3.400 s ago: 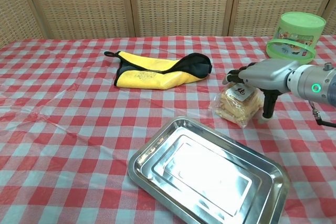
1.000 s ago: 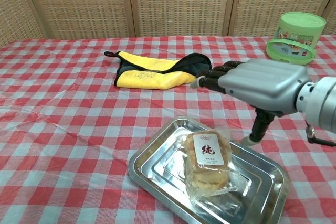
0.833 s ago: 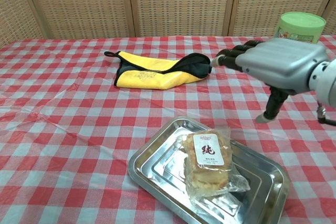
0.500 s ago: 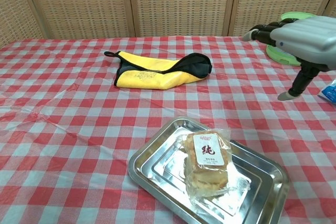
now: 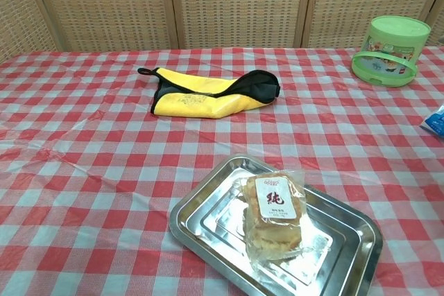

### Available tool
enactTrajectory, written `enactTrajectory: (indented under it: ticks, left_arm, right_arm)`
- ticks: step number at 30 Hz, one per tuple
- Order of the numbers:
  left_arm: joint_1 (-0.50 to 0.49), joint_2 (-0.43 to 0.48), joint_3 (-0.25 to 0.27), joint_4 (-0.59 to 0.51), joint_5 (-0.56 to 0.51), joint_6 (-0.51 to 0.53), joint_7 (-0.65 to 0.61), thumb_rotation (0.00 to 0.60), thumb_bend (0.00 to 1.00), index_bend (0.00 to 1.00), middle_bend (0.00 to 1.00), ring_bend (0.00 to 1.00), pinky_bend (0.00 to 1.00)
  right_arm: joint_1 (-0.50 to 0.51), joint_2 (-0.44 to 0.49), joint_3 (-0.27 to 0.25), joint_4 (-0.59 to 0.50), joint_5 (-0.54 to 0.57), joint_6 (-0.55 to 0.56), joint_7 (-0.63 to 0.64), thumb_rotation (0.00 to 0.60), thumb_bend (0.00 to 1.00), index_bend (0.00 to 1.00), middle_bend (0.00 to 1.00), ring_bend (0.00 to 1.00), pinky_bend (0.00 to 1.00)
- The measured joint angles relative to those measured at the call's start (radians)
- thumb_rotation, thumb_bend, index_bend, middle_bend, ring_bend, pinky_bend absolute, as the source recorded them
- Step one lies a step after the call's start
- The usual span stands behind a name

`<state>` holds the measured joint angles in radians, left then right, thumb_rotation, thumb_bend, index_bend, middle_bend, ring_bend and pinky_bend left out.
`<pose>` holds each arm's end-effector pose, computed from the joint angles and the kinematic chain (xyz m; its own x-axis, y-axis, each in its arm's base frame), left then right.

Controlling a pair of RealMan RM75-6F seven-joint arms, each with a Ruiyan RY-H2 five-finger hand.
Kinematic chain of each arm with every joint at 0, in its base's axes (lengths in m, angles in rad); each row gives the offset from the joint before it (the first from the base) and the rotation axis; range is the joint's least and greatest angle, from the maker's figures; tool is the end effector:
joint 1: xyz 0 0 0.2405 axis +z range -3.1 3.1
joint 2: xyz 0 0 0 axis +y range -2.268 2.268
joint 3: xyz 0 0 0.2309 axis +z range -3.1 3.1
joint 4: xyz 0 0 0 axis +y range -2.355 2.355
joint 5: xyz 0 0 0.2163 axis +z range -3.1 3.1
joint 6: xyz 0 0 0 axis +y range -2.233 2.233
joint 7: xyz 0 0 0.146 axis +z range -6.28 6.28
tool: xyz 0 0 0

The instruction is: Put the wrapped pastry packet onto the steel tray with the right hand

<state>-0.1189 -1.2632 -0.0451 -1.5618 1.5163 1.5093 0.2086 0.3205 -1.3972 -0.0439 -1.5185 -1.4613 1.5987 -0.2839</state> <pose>-0.2751 0.1895 0.1053 0.4978 -0.0320 0.8667 0.8651 -0.0527 -0.4988 -0.2340 -0.2206 0.0710 0.4783 0.1110 0.8711 -0.8525 -0.1796 0.4910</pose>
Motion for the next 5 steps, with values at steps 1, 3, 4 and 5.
enactTrajectory:
  ticks: [1,3,4,5]
  left_arm:
    - [0.000,0.000,0.000,0.001,0.002,0.002,-0.002,0.600,0.18,0.00,0.00,0.00,0.00]
    - [0.001,-0.003,0.000,0.004,0.004,0.005,-0.007,0.600,0.17,0.00,0.00,0.00,0.00]
    - [0.002,-0.004,0.001,0.005,0.004,0.005,-0.010,0.600,0.18,0.00,0.00,0.00,0.00]
    - [0.002,-0.004,0.001,0.005,0.004,0.004,-0.012,0.600,0.17,0.00,0.00,0.00,0.00]
  right_arm:
    - [-0.010,0.001,-0.003,0.004,-0.005,0.008,0.008,0.600,0.09,0.01,0.00,0.00,0.00]
    - [-0.030,0.003,-0.007,0.013,-0.017,0.025,0.025,0.600,0.09,0.01,0.00,0.00,0.00]
    - [-0.035,0.004,-0.009,0.018,-0.023,0.028,0.032,0.600,0.09,0.01,0.00,0.00,0.00]
    - [-0.039,0.005,-0.010,0.022,-0.030,0.028,0.036,0.600,0.09,0.01,0.00,0.00,0.00]
